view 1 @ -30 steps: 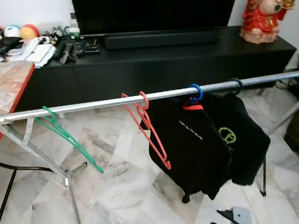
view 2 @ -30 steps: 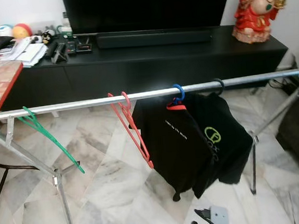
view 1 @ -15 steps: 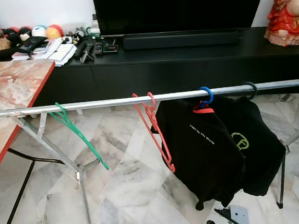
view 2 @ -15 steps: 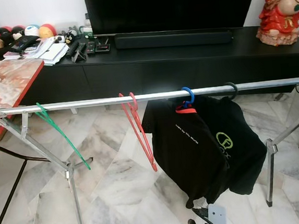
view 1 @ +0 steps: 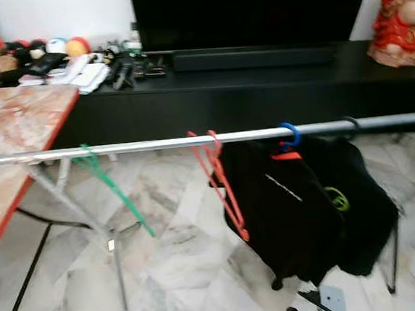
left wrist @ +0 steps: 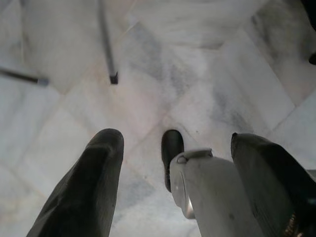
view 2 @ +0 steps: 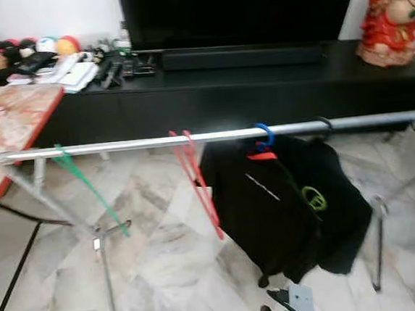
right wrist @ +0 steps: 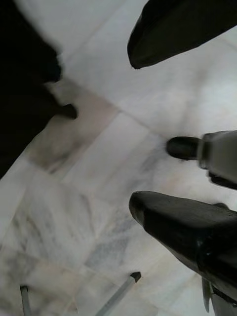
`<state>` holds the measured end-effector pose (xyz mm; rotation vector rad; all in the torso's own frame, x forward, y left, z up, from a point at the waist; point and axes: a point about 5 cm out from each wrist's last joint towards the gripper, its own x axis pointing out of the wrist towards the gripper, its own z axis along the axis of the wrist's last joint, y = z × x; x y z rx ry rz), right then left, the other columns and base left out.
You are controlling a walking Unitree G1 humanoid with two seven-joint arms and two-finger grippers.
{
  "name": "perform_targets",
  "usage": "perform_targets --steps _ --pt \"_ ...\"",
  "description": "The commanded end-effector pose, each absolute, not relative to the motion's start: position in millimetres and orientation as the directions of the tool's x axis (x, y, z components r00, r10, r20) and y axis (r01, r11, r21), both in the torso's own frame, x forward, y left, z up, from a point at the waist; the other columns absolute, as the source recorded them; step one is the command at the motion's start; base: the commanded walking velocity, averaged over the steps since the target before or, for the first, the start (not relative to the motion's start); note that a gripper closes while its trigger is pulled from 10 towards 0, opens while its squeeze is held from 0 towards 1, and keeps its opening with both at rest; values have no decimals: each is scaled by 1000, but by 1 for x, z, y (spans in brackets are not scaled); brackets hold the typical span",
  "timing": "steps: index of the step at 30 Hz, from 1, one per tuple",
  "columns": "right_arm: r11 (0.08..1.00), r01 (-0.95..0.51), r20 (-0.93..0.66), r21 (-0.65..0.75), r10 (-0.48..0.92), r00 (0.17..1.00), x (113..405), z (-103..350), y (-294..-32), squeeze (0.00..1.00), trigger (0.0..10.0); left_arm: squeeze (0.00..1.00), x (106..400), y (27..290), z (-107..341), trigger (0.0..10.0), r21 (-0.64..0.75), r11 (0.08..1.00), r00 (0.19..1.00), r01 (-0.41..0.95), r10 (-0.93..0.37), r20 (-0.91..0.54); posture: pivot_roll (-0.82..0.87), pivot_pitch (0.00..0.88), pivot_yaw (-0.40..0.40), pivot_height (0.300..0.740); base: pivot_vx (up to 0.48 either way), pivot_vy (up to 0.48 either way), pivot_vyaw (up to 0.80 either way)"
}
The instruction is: Hang hanger
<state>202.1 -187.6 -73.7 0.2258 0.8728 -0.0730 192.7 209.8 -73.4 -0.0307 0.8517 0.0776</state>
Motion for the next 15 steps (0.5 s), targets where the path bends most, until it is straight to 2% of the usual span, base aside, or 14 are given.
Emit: perform_targets --steps 1,2,7,15 --pt "974 137 -762 181 51 645 204 -73 -182 0 10000 0 183 214 -78 10000 9 994 628 -106 74 -775 100 119 -32 740 420 0 800" --pt "973 139 -762 183 51 645 204 -73 -182 0 10000 0 183 215 -78 10000 8 994 628 -108 75 -775 100 121 -31 740 416 0 800" --pt "970 147 -763 191 53 644 204 -74 -181 0 10000 0 182 215 -78 10000 23 995 626 -100 80 -776 98 122 -30 740 364 0 0" --pt "966 179 -758 189 27 651 203 -74 -182 0 10000 0 181 215 -79 10000 25 995 626 -92 77 -776 90 128 -31 740 0 0 0"
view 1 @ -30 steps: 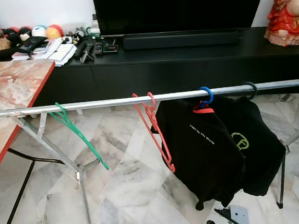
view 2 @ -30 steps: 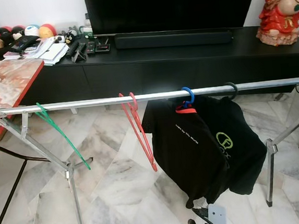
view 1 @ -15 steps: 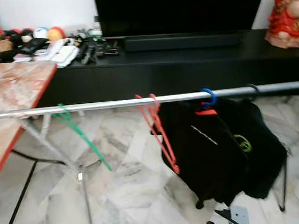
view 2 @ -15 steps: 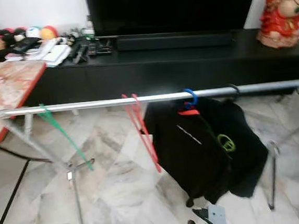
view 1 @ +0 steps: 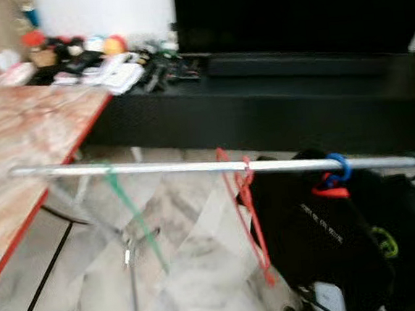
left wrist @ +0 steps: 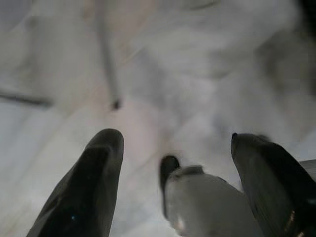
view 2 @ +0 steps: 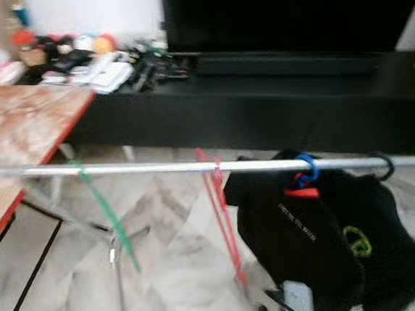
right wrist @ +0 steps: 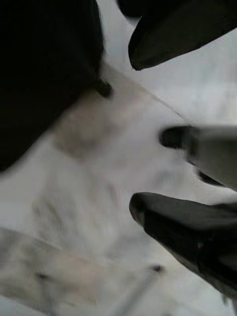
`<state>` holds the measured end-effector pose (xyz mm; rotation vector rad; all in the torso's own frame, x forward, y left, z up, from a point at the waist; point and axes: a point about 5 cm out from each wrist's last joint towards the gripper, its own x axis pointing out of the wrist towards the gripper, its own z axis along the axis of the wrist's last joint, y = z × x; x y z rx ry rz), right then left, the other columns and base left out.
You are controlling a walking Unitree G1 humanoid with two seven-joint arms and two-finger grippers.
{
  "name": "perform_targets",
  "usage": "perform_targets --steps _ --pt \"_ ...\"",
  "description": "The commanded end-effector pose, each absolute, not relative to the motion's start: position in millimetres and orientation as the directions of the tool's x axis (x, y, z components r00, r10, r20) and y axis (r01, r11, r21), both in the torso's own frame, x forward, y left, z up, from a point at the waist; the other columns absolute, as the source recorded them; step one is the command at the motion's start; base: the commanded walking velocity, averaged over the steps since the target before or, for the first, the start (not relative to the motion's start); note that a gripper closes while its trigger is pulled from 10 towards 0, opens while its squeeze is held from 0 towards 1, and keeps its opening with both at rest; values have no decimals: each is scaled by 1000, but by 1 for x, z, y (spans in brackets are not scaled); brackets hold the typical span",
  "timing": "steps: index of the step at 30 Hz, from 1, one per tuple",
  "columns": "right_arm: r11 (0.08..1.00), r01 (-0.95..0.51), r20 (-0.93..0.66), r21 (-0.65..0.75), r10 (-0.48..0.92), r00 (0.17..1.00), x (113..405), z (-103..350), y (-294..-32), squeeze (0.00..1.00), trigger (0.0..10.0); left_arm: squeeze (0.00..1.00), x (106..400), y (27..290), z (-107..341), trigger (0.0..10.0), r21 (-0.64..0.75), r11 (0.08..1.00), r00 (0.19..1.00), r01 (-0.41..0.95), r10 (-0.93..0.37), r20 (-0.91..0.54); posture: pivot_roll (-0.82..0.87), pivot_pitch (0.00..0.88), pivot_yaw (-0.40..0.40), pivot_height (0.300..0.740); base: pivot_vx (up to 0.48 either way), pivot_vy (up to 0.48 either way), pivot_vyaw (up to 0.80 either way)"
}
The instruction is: Hang hanger
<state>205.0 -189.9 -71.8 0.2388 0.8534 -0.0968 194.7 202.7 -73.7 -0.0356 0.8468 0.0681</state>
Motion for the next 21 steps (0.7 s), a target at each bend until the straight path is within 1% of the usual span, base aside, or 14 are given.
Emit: perform_targets --steps 1,5,9,14,18,21 --pt "966 179 -758 189 27 651 203 -74 -182 0 10000 0 181 215 -79 10000 25 995 626 -92 77 -776 90 128 -31 740 0 0 0" --pt "976 133 -742 172 40 669 205 -72 -183 0 10000 0 177 214 -81 10000 25 995 616 -95 78 -784 59 135 -35 740 0 0 0" --pt "973 148 -724 180 29 689 205 -71 -184 0 10000 0 175 214 -82 10000 36 995 612 -88 82 -786 46 139 -41 740 0 0 0" --pt "964 150 -665 220 36 746 208 -67 -184 0 10000 0 170 217 -83 10000 43 994 604 -101 96 -791 34 145 -57 740 0 0 0" --pt "970 86 -610 226 73 789 212 -62 -182 0 10000 0 169 218 -84 10000 51 994 599 -96 98 -795 26 144 -58 740 0 0 0" --pt "974 52 -594 222 93 799 214 -60 -182 0 10000 0 169 217 -84 10000 51 995 599 -91 96 -795 23 140 -61 740 0 0 0"
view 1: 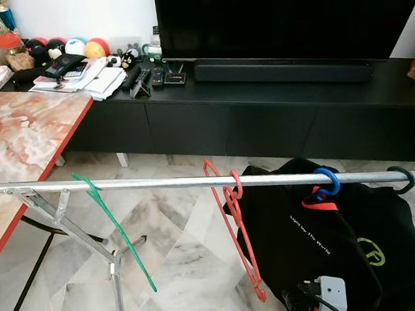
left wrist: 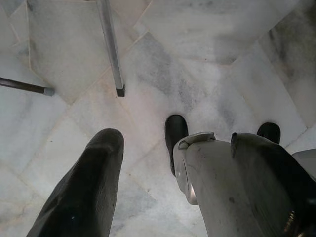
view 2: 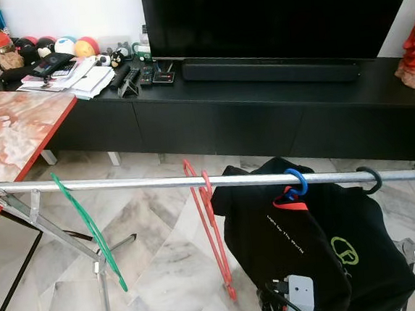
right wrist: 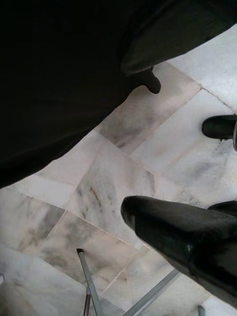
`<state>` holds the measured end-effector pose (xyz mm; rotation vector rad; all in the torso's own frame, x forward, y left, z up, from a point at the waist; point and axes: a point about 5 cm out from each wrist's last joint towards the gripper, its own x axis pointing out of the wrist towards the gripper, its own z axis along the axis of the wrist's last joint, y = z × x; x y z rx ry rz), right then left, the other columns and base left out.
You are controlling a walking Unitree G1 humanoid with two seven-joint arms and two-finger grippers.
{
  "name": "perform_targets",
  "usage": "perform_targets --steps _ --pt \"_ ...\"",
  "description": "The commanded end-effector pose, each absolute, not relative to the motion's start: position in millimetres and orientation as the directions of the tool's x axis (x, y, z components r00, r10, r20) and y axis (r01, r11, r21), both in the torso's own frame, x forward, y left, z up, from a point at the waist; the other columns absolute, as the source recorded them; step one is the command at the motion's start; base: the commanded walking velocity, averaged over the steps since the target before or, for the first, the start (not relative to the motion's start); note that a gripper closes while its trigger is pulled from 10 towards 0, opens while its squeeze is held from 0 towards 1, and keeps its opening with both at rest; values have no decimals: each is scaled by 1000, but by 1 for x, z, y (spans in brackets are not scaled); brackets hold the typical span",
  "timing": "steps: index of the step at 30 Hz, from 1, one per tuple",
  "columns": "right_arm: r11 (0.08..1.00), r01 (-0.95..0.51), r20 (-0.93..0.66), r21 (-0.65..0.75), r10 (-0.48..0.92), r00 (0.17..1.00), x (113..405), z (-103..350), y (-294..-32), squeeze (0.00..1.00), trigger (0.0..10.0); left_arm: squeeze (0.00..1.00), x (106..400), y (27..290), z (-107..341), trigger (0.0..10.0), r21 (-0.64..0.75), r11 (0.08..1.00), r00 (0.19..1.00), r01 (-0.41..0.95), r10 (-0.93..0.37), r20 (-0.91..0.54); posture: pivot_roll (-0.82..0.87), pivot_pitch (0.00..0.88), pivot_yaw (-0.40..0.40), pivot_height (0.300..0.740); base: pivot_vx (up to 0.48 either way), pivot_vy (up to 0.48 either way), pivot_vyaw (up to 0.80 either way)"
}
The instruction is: Hang hanger
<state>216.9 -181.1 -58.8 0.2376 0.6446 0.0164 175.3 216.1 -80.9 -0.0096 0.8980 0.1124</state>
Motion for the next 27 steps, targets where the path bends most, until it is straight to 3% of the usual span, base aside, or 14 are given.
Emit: perform_targets --steps 1,6,7,10,20,23,25,27 --pt "978 27 -592 209 104 799 214 -60 -181 0 10000 0 169 217 -84 10000 50 995 599 -91 95 -795 23 140 -61 740 0 0 0" --pt "987 -36 -589 157 122 799 215 -59 -181 0 10000 0 169 216 -84 10000 50 995 601 -88 93 -794 26 124 -70 740 0 0 0" --pt "985 -92 -394 147 144 908 220 -36 -182 0 10000 0 169 216 -84 10000 50 995 601 -88 93 -794 23 117 -71 740 0 0 0" --pt "980 -151 -154 126 169 973 210 16 -178 0 10000 0 168 216 -84 10000 52 995 599 -83 92 -796 16 115 -69 740 0 0 0" --pt "982 -152 -115 117 165 979 178 36 -173 0 10000 0 168 217 -84 10000 56 995 597 -83 95 -797 10 92 -73 740 0 0 0" --pt "995 -65 -110 71 72 991 169 60 -181 0 10000 0 168 218 -84 10000 58 995 596 -81 95 -798 10 91 -73 740 0 0 0" --pt "992 117 -64 56 -113 991 176 76 -200 0 10000 0 168 218 -84 10000 58 995 595 -77 92 -799 2 97 -73 740 0 0 0" --pt "984 173 -33 47 -172 985 182 85 -210 0 10000 0 168 218 -84 10000 57 995 593 -79 92 -800 3 99 -74 740 0 0 0"
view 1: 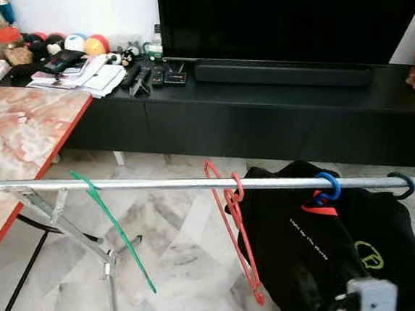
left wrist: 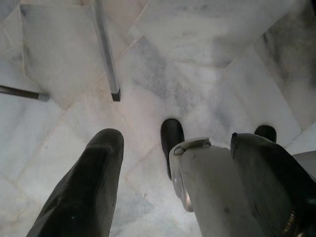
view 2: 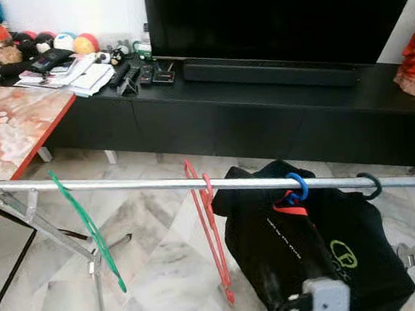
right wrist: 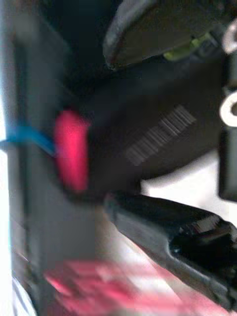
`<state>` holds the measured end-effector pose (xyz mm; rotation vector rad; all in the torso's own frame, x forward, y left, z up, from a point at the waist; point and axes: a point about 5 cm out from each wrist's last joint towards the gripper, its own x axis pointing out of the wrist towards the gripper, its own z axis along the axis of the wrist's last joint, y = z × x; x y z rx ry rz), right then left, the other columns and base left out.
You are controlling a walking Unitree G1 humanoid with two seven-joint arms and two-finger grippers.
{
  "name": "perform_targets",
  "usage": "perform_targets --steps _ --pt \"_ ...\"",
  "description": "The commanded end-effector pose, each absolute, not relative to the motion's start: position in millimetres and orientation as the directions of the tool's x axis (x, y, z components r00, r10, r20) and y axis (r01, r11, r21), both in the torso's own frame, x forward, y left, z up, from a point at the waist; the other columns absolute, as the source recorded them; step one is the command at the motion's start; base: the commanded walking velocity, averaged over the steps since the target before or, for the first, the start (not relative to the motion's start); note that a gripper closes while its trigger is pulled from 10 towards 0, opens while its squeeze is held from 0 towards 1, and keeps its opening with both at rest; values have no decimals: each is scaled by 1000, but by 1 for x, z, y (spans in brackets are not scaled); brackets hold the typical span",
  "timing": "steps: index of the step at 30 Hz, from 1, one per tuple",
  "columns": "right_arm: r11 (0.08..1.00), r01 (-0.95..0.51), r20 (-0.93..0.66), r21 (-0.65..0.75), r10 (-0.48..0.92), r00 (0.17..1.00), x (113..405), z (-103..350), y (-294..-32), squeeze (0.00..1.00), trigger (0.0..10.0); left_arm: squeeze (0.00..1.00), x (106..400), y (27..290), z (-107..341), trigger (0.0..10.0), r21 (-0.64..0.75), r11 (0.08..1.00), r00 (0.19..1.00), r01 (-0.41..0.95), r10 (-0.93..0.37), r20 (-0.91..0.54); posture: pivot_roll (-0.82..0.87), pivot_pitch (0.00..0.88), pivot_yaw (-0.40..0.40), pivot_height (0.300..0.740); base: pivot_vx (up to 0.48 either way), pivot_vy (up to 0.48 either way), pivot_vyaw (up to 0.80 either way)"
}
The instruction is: Hang hanger
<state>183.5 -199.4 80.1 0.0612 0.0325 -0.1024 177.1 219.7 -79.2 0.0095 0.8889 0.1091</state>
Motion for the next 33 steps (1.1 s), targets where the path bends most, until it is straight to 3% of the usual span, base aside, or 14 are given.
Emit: perform_targets --steps 1,8,12,16,27,33 --pt "981 193 -12 30 -193 981 187 90 -214 0 10000 0 168 218 -84 10000 57 995 593 -78 93 -800 5 102 -76 740 0 0 0" --pt "985 169 -75 27 -166 983 203 92 -217 0 10000 0 168 218 -84 10000 56 994 593 -94 101 -799 22 112 -88 740 0 0 0" --pt "991 133 -220 22 -125 967 212 84 -217 0 10000 0 168 219 -84 10000 59 994 590 -97 105 -800 24 119 -89 740 0 0 0" --pt "987 109 -241 121 -78 967 215 88 -218 0 10000 0 168 220 -84 10000 62 993 589 -100 110 -801 18 127 -89 740 0 0 0" --pt "1000 25 -333 11 -19 943 229 88 -242 0 10000 0 168 218 -84 10000 55 993 592 -103 105 -799 18 150 -93 740 0 0 0" --pt "996 -74 -412 46 86 907 237 82 -242 0 10000 0 169 218 -84 10000 54 993 596 -108 108 -796 23 160 -92 740 0 0 0"
